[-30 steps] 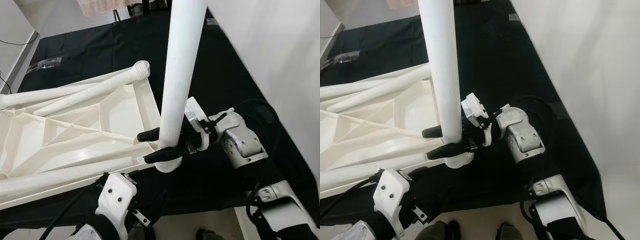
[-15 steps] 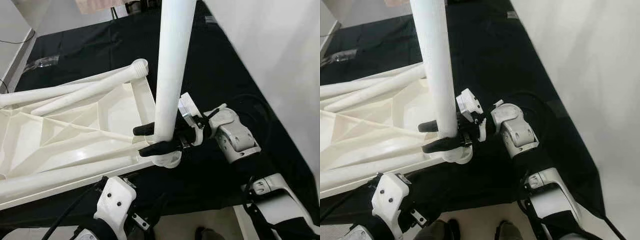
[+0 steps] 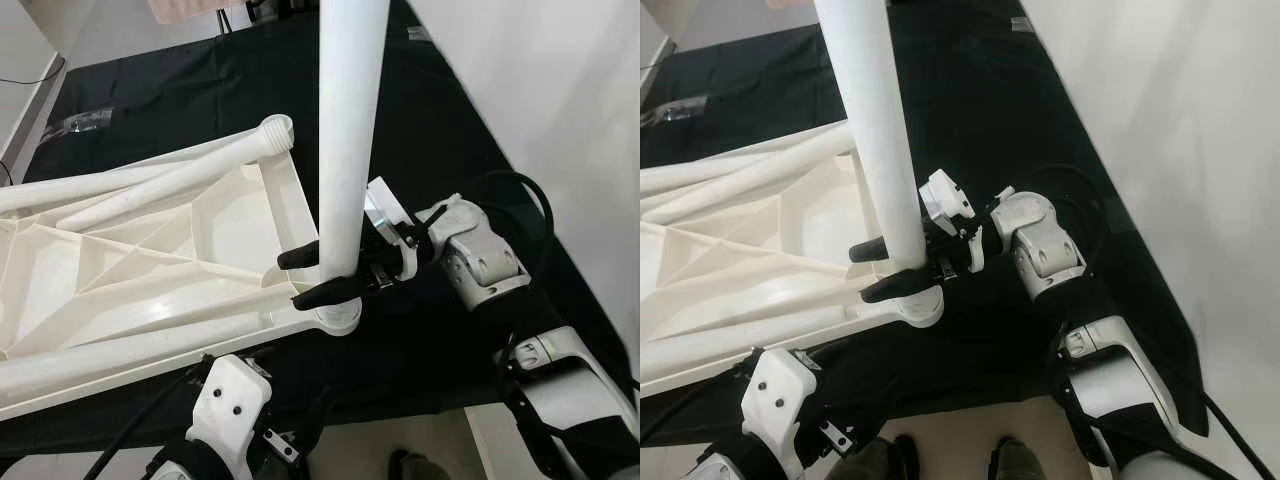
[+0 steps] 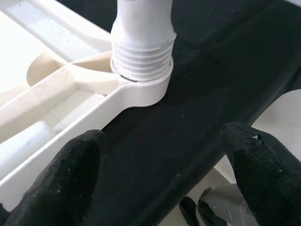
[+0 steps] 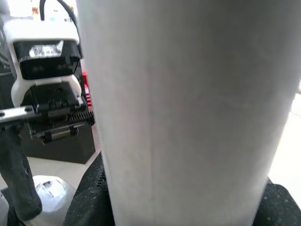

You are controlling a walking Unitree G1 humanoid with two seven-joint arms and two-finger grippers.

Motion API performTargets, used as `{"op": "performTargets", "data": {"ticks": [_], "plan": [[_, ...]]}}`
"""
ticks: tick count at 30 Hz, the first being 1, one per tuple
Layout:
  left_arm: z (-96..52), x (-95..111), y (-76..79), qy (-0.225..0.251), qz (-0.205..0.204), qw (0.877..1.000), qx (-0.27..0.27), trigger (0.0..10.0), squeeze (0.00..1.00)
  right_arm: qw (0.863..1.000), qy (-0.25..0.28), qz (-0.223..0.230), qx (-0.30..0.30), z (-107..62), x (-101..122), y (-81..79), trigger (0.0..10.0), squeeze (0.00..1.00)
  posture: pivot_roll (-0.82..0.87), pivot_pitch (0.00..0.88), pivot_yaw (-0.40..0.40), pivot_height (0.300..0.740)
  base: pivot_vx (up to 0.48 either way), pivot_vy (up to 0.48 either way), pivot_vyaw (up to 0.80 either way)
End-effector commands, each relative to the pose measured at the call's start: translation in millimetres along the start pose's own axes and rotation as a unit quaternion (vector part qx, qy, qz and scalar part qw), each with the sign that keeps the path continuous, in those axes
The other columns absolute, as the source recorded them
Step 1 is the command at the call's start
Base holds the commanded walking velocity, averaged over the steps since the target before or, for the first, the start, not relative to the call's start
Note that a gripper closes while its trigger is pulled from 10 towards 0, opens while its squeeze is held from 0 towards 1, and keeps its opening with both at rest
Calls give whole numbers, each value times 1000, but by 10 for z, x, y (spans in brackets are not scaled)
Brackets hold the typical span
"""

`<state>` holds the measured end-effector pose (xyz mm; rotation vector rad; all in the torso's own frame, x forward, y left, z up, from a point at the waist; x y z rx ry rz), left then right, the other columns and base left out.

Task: Building children table

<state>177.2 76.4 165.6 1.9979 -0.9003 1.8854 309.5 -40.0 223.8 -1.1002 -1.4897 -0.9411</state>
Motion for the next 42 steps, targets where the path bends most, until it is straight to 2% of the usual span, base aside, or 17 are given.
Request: {"op": "performTargets", "data": {"ticks": [1,3,4,7,12,16,19,21,22,25,26,28,30,42], "plan": [[-32,1,14,-3,6,1000,-2,10000,0,998,-52,36,12,87,-331,-50,10000,0,86,308,100,740,0,0,0],[-32,1,15,-3,8,1000,-3,10000,0,994,-101,19,32,133,-459,-130,10000,0,88,308,101,740,0,0,0],[-32,1,15,-3,8,1000,-3,10000,0,994,-101,19,32,133,-459,-130,10000,0,88,308,101,740,0,0,0],[-30,2,16,-3,8,1000,-3,10000,0,986,-157,3,51,117,-576,-199,10000,0,83,309,100,740,0,0,0],[-25,2,16,-2,8,1000,-3,10000,0,982,-178,-6,56,99,-590,-203,10000,0,79,308,96,740,0,0,0],[-18,4,17,-1,9,1000,-2,10000,0,985,-167,5,48,98,-517,-151,10000,0,78,307,94,740,0,0,0],[-13,6,18,0,8,1000,-1,10000,0,990,-131,41,23,120,-420,-49,10000,0,75,307,92,740,0,0,0],[-13,6,18,0,8,1000,-1,10000,0,990,-131,41,23,120,-420,-49,10000,0,75,307,92,740,0,0,0],[-11,6,20,0,8,1000,-1,10000,0,992,-113,62,-12,140,-402,56,10000,0,73,305,90,740,0,0,0],[-10,6,21,0,8,1000,-1,10000,0,991,-102,79,-43,151,-411,139,10000,0,72,304,90,740,0,0,0],[-8,5,24,0,8,1000,-2,10000,0,988,-95,97,-76,146,-442,210,10000,0,72,302,90,740,0,0,0],[-7,3,26,0,9,1000,-2,10000,0,985,-87,109,-100,138,-466,255,10000,0,71,301,91,740,0,0,0],[-7,3,26,0,9,1000,-2,10000,0,985,-87,109,-100,138,-466,255,10000,0,71,301,91,740,0,0,0],[-11,-13,45,-1,12,1000,-7,10000,0,967,-33,142,-207,83,-603,361,10000,0,64,287,93,740,0,0,0]]}}
Point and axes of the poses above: a point about 5 cm out from each wrist's last joint towards the gripper, its own z axis pointing out of the wrist towards the gripper, its own x axis along the axis of the wrist's last joint, y = z × x, the point moved 5 cm from there along z, pointing out of the wrist towards the gripper, and after that the axes turned 13 degrees about z, right-handed, at the moved point
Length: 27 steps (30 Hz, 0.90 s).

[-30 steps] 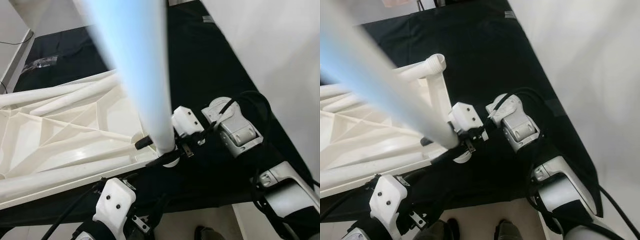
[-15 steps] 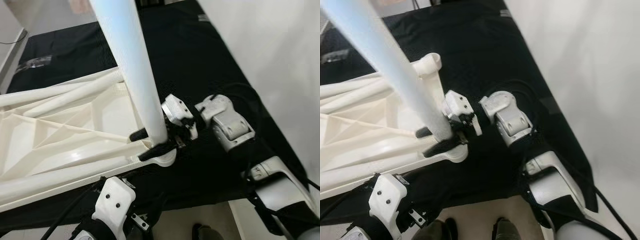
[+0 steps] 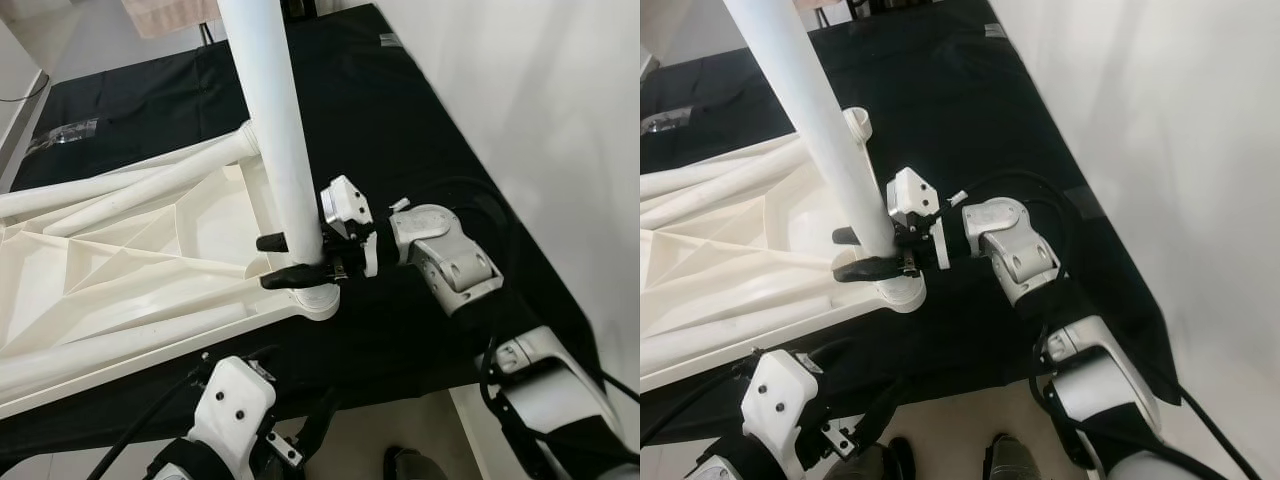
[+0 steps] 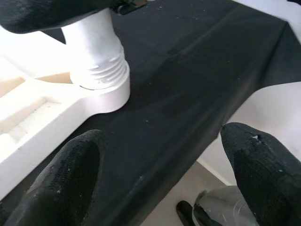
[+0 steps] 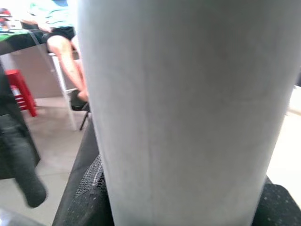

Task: Building children table

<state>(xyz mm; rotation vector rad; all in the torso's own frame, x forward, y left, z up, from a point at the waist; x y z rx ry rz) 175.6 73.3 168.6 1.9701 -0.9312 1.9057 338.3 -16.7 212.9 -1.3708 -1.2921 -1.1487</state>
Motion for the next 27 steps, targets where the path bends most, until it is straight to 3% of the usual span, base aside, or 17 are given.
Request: {"op": "performTargets", "data": {"ticks": [1,2,3,4,5,6,7,8,9,10,12,13,17,20,21,24,27], "plan": [[-12,-52,23,-11,0,1000,-3,10000,0,990,-53,93,-92,-86,-544,130,10000,0,67,286,81,740,0,0,0],[-12,-52,23,-11,0,1000,-3,10000,0,990,-53,93,-92,-86,-544,130,10000,0,67,286,81,740,0,0,0],[-17,-56,21,-11,2,1000,-2,10000,0,967,-68,89,-228,-106,-657,273,10000,0,65,280,61,740,0,0,0],[-17,-56,21,-11,2,1000,-2,10000,0,967,-68,89,-228,-106,-657,273,10000,0,65,280,61,740,0,0,0],[-20,-61,-16,-12,5,1000,9,10000,0,937,-61,106,-329,-83,-775,156,10000,0,62,274,50,740,0,0,0],[-20,-61,-16,-12,5,1000,9,10000,0,937,-61,106,-329,-83,-775,156,10000,0,62,274,50,740,0,0,0],[-15,-70,-98,-13,12,1000,23,10000,0,902,-37,118,-413,-114,-803,38,10000,0,58,276,63,740,0,0,0],[-15,-70,-98,-13,12,1000,23,10000,0,902,-37,118,-413,-114,-803,38,10000,0,58,276,63,740,0,0,0],[-7,-94,-222,-16,23,999,45,10000,0,873,-19,131,-470,-160,-809,-36,10000,0,45,268,71,740,0,0,0],[-7,-94,-222,-16,23,999,45,10000,0,873,-19,131,-470,-160,-809,-36,10000,0,45,268,71,740,0,0,0],[23,-135,-527,-20,52,995,86,10000,0,859,9,130,-495,-110,-746,25,10000,0,30,226,76,740,0,0,0],[23,-135,-527,-20,52,995,86,10000,0,859,9,130,-495,-110,-746,25,10000,0,30,226,76,740,0,0,0],[41,-70,-862,-5,71,989,131,10000,0,856,22,126,-501,-56,-720,139,10000,0,34,199,71,740,0,0,0],[114,305,-1316,73,65,978,186,10000,0,852,31,133,-505,9,-751,224,10000,0,40,159,68,740,0,0,0],[114,305,-1316,73,65,978,186,10000,0,852,31,133,-505,9,-751,224,10000,0,40,159,68,740,0,0,0],[227,798,-1429,184,34,970,158,10000,0,849,30,138,-510,53,-800,204,10000,0,27,122,76,740,0,0,0],[259,986,-1419,224,26,965,133,10000,0,848,28,139,-511,66,-820,194,10000,0,23,118,78,740,0,0,0]]}}
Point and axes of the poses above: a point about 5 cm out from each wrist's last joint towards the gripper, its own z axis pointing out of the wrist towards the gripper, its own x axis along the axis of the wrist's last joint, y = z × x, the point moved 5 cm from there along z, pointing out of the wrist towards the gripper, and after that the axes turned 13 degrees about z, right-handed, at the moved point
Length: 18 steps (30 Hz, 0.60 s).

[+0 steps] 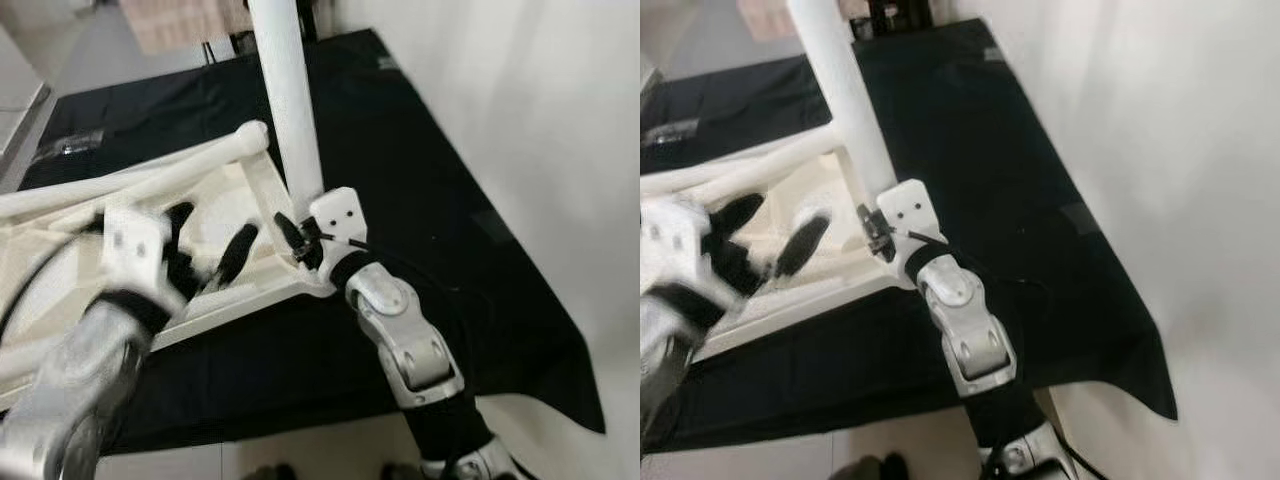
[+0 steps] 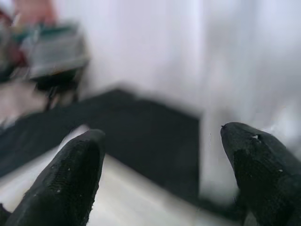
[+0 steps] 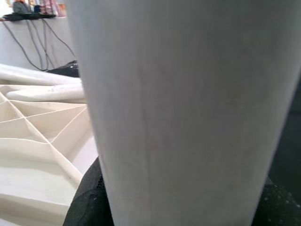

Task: Building children table

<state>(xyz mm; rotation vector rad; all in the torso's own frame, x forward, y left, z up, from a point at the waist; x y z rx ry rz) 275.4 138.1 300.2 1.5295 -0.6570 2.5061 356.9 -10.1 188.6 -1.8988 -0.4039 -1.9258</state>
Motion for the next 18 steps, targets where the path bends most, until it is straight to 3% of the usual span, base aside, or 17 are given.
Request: {"op": "performTargets", "data": {"ticks": [1,2,4,6,10,12,14,18], "plan": [[67,93,-4,30,-34,999,-19,10000,0,992,-109,29,-52,-121,-574,144,10000,0,16,107,81,740,0,0,0],[67,93,-4,30,-34,999,-19,10000,0,992,-109,29,-52,-121,-574,144,10000,0,16,107,81,740,0,0,0],[275,240,-39,70,-60,995,-46,10000,0,991,-113,24,-68,-148,-570,109,10000,0,11,90,88,740,0,0,0],[275,240,-39,70,-60,995,-46,10000,0,991,-113,24,-68,-148,-570,109,10000,0,11,90,88,740,0,0,0],[574,295,-48,88,-121,984,-94,10000,0,992,-106,17,-69,-108,-573,55,10000,0,6,81,93,740,0,0,0],[637,287,-34,85,-133,982,-107,10000,0,992,-104,16,-69,-95,-578,48,10000,0,5,81,94,740,0,0,0],[710,246,4,77,-147,978,-126,10000,0,992,-102,16,-69,-85,-579,44,10000,0,5,78,98,740,0,0,0],[847,-49,199,24,-193,965,-176,10000,0,993,-99,17,-70,-81,-566,26,10000,0,-7,81,111,740,0,0,0]]}}
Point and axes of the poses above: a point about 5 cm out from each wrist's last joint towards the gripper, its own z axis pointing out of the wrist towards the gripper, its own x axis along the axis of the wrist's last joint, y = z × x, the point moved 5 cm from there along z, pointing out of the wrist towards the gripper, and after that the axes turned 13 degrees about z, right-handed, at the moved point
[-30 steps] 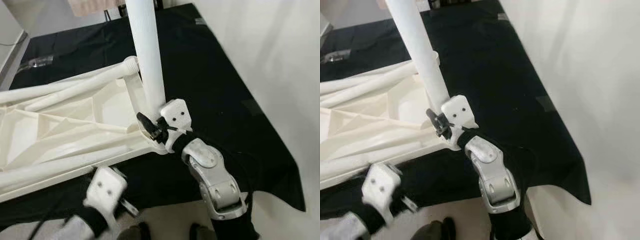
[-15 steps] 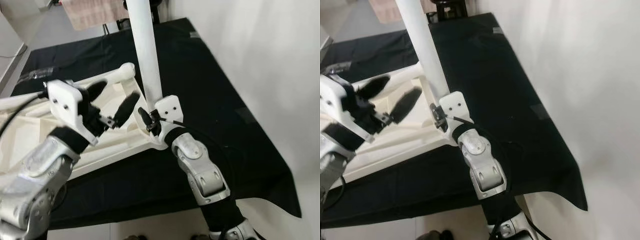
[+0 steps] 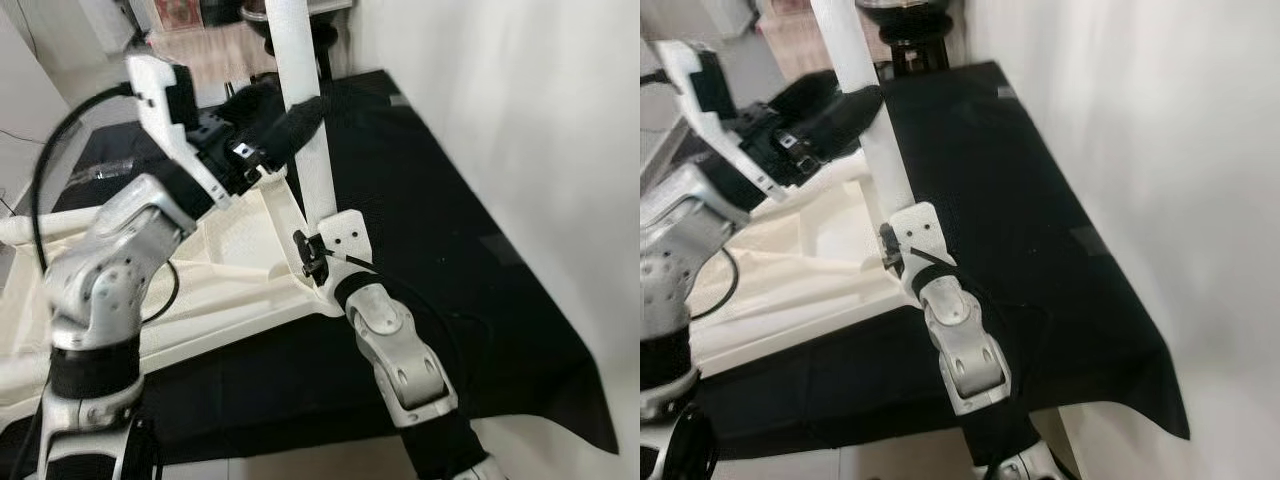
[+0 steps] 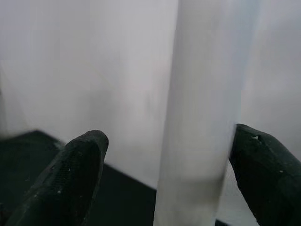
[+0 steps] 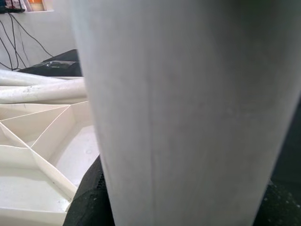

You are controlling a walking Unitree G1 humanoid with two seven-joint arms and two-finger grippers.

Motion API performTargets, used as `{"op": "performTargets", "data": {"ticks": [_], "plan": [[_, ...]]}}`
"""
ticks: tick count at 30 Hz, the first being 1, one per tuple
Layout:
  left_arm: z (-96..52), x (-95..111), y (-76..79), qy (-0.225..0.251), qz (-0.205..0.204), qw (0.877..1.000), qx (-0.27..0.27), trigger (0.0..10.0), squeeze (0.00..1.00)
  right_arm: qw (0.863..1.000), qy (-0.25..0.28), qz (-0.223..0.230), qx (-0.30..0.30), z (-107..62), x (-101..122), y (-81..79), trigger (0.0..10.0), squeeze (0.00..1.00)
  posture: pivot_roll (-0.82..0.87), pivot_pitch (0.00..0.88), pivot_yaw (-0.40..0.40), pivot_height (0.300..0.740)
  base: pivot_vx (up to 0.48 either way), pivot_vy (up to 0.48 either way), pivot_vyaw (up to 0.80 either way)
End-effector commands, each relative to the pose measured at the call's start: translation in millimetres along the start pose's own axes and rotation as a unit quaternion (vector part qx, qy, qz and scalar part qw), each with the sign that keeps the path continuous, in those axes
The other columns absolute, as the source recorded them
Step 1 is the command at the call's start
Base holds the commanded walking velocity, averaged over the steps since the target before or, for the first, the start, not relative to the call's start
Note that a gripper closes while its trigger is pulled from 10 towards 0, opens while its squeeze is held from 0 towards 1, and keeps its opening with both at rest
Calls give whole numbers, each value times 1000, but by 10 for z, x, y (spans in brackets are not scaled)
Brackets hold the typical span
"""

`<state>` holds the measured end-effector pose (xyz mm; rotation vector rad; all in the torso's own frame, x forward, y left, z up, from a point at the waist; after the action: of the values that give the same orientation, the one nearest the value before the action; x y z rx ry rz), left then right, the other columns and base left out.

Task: Building children table

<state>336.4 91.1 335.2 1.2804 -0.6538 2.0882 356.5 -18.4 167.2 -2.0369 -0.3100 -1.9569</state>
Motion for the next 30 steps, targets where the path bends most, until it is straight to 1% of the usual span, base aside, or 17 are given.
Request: {"op": "performTargets", "data": {"ticks": [1,2,3,5,9,10,11,12,14,19,21,23,26,27,28,29,30], "plan": [[18,-139,33,-24,-22,999,-19,10000,0,997,-74,17,-3,-20,-362,-62,10000,0,-7,81,111,740,0,0,0],[39,-197,84,-30,-35,998,-36,10000,0,997,-73,18,-4,-23,-358,-67,10000,0,-8,82,111,740,0,0,0],[39,-197,84,-30,-35,998,-36,10000,0,997,-73,18,-4,-23,-358,-67,10000,0,-8,82,111,740,0,0,0],[72,-248,166,-37,-48,996,-64,10000,0,997,-73,18,-3,-29,-355,-81,10000,0,-12,84,116,740,0,0,0],[98,-279,188,-45,-48,995,-76,10000,0,997,-74,21,-4,-31,-356,-92,10000,0,-13,89,122,740,0,0,0],[108,-278,190,-45,-48,995,-80,1569,0,997,-73,23,-4,-31,-358,-93,10000,0,-14,88,126,740,0,0,0],[108,-278,190,-45,-48,995,-80,1569,0,997,-73,23,-4,-31,-358,-93,10000,0,-14,88,126,740,0,0,0],[117,-275,187,-45,-47,994,-84,0,0,997,-73,25,-5,-29,-361,-91,10000,0,-14,87,128,740,0,0,0],[118,-254,186,-44,-35,994,-92,0,0,997,-72,28,-6,-24,-365,-86,10000,0,-17,86,128,740,0,0,0],[102,-223,184,-41,-23,994,-96,0,0,997,-69,33,-5,-13,-353,-81,10000,0,-21,83,128,740,0,0,0],[67,-201,182,-40,-11,995,-95,0,0,997,-62,40,6,8,-310,-80,10000,0,-23,82,130,740,0,0,0],[67,-201,182,-40,-11,995,-95,0,0,997,-62,40,6,8,-310,-80,10000,0,-23,82,130,740,0,0,0],[29,-209,177,-40,-11,995,-91,0,0,998,-58,28,25,46,-274,-48,10000,0,-24,78,130,740,0,0,0],[9,-224,191,-42,-12,995,-92,0,0,997,-45,30,53,85,-196,-24,10000,1000,-20,70,129,740,0,0,0],[-5,-234,203,-43,-13,995,-93,0,0,996,-35,32,72,109,-134,-6,10000,1000,-20,70,129,740,0,0,0],[-18,-240,222,-43,-15,994,-96,0,0,993,-18,39,109,137,-20,-9,10000,1000,-20,70,129,740,0,0,0],[-18,-240,222,-43,-15,994,-96,0,0,993,-18,39,109,137,-20,-9,10000,1000,-20,70,129,740,0,0,0]]}}
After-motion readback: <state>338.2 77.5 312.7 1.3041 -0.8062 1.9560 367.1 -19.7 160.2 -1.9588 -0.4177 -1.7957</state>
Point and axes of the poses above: a point about 5 cm out from each wrist's last joint towards the gripper, its own z axis pointing out of the wrist towards the gripper, its own x axis along the axis of the wrist's last joint, y = z × x, the point moved 5 cm from there along z, pointing out of the wrist towards the gripper, and after that the axes turned 13 degrees about z, right-handed, at the moved point
